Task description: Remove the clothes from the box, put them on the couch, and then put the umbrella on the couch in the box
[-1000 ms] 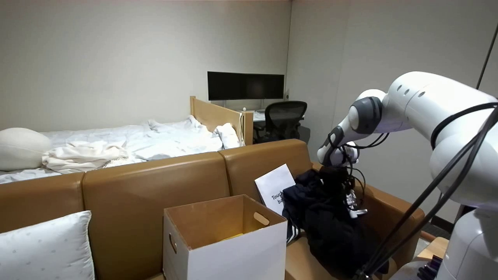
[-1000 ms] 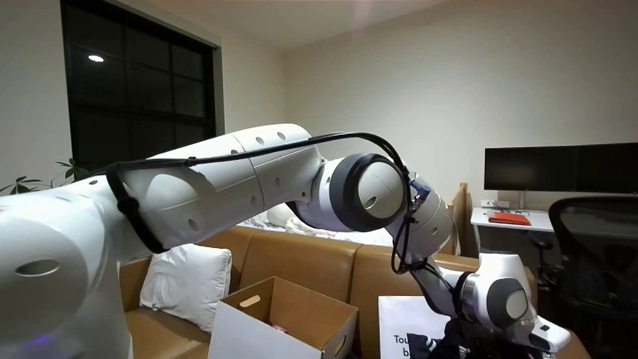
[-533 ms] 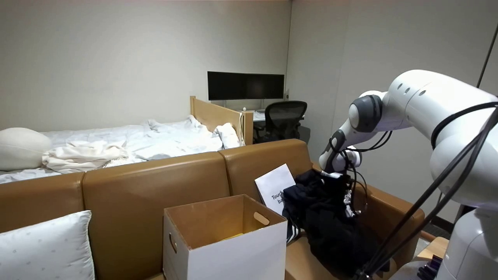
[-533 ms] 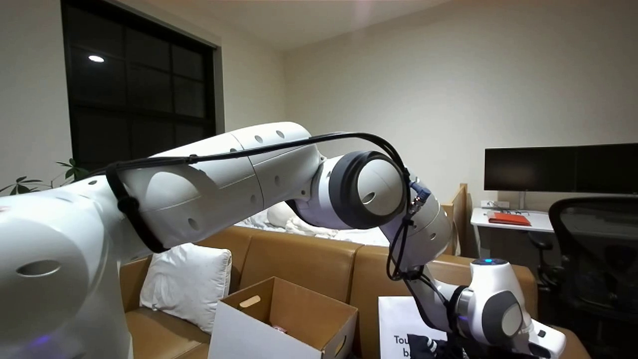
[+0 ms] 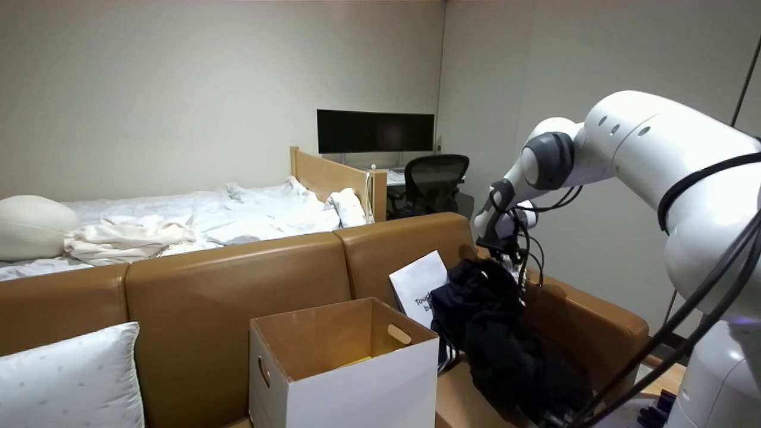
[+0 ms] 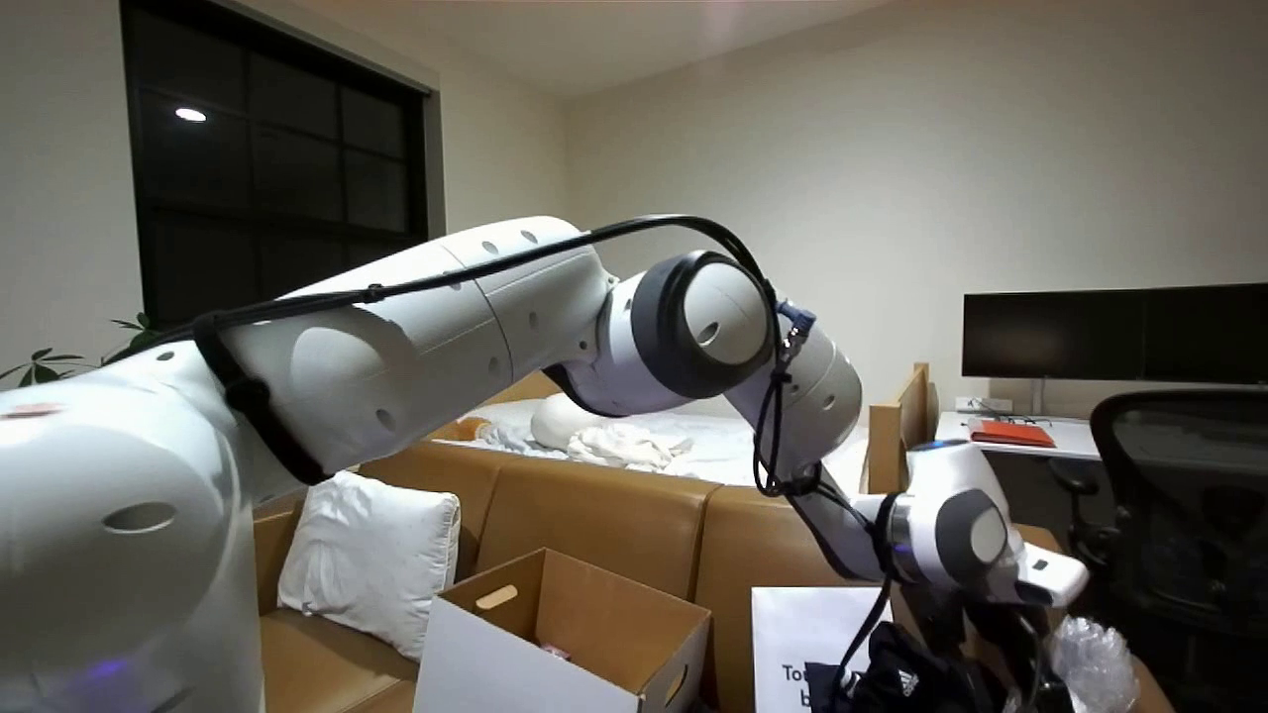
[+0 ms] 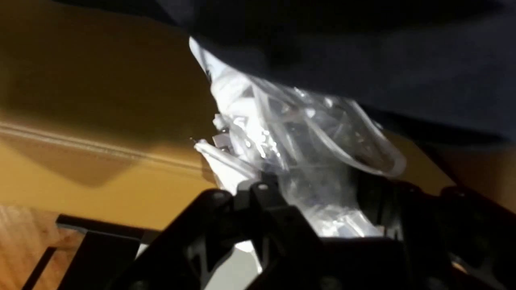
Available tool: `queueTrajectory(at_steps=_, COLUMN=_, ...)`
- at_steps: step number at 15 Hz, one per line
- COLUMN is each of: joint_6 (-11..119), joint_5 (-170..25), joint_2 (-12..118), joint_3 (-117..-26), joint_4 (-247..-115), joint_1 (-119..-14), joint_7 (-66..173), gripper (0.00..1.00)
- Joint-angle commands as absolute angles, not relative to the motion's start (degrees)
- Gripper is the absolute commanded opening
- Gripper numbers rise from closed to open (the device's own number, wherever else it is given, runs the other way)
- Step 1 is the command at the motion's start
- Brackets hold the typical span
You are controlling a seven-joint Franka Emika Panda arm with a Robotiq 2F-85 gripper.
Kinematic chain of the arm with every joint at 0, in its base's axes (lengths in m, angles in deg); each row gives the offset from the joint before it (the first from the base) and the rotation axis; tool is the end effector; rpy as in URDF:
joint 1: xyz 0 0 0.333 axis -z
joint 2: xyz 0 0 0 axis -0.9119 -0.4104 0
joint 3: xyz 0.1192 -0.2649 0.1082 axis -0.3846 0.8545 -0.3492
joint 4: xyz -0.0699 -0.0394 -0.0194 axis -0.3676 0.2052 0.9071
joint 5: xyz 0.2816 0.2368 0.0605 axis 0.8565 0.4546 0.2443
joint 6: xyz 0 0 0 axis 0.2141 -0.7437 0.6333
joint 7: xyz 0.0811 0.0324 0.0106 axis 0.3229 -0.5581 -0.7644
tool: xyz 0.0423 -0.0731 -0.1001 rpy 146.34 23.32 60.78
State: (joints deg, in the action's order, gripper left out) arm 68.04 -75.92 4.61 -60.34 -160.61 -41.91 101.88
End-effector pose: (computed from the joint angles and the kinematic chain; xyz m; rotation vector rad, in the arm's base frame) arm 0.6081 -0.4254 0.0857 2.2353 -1.7885 0.3759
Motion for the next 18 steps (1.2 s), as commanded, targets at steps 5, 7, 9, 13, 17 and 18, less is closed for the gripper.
queueTrajectory(at_steps=5, joint_6=35.6, joint_5=-77.8, joint_2=12.6, joint_3=-49.6, joint_4=-146.5, joint_1=-53.2, joint_7=111.8, gripper=0.0)
queueTrajectory(at_steps=7, joint_6=25.6, joint_5=-77.4, joint_2=13.9, joint_3=-50.6, joint_4=-140.6, joint_1=-52.8, joint_7=110.9, gripper=0.01)
queueTrajectory(at_steps=9, joint_6=15.3, joint_5=-76.9, joint_2=15.7, joint_3=-51.8, joint_4=-137.8, joint_1=-52.0, joint_7=110.1, gripper=0.01)
queueTrajectory(at_steps=13, joint_6=-5.2, joint_5=-75.1, joint_2=11.3, joint_3=-51.3, joint_4=-126.1, joint_1=-47.3, joint_7=105.3, gripper=0.01)
queueTrajectory(at_steps=17, joint_6=-16.0, joint_5=-76.1, joint_2=8.9, joint_3=-55.5, joint_4=-124.3, joint_1=-41.6, joint_7=99.8, gripper=0.02)
queueTrajectory(at_steps=18, joint_6=-18.4, joint_5=-75.7, joint_2=8.1, joint_3=-56.4, joint_4=-123.6, joint_1=-40.5, joint_7=98.1, gripper=0.01)
